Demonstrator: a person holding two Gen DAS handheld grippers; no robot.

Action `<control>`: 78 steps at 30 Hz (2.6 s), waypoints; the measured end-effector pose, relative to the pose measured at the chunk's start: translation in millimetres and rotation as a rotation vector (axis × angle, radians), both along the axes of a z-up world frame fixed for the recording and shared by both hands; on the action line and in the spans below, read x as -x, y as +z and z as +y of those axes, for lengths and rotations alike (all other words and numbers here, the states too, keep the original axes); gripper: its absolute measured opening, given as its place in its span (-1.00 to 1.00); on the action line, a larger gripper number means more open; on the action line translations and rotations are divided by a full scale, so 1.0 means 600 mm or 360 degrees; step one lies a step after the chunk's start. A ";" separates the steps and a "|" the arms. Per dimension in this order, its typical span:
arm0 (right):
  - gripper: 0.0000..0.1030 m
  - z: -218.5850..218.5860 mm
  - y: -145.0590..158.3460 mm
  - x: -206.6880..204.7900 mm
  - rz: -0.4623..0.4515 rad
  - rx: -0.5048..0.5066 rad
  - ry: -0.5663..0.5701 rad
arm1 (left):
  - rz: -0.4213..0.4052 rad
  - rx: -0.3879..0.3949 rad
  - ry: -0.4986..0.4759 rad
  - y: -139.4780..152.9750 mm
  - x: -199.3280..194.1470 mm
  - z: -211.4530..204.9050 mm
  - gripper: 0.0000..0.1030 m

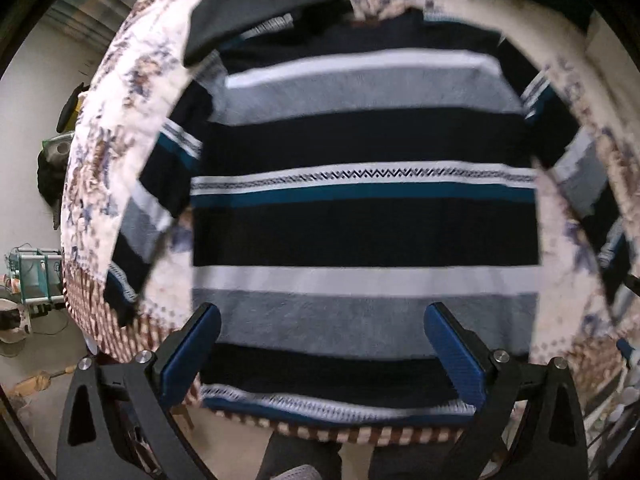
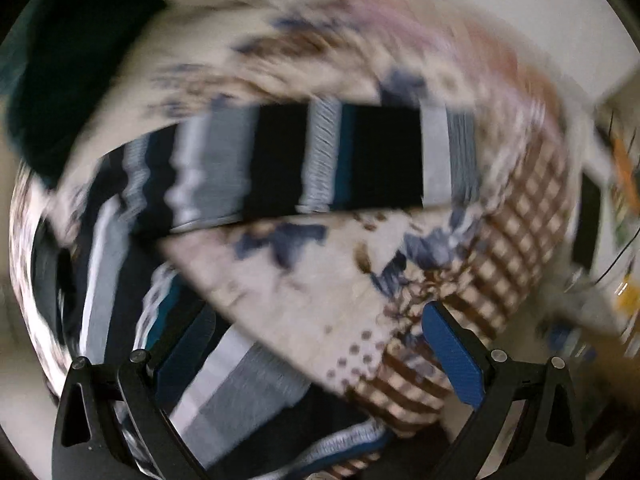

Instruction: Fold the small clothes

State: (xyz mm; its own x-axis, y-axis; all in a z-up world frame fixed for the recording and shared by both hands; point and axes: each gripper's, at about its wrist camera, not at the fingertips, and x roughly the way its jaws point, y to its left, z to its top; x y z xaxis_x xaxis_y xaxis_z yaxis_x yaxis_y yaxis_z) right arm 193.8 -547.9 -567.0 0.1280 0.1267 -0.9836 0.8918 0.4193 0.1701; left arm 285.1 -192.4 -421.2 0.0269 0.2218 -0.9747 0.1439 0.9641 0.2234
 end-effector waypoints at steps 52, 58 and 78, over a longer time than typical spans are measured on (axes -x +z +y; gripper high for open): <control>-0.82 0.965 -0.124 -0.581 -0.0552 0.0433 0.1600 | -0.0265 0.0195 0.1004 -0.133 -0.054 0.543 1.00; -0.82 1.017 -0.098 -0.611 -0.0581 0.0444 0.1604 | -0.0279 0.0208 0.0995 -0.144 -0.075 0.580 1.00; 0.51 0.664 -0.068 -0.467 -0.0247 0.0163 0.1170 | -0.0435 0.0919 0.2378 -0.221 0.163 0.932 1.00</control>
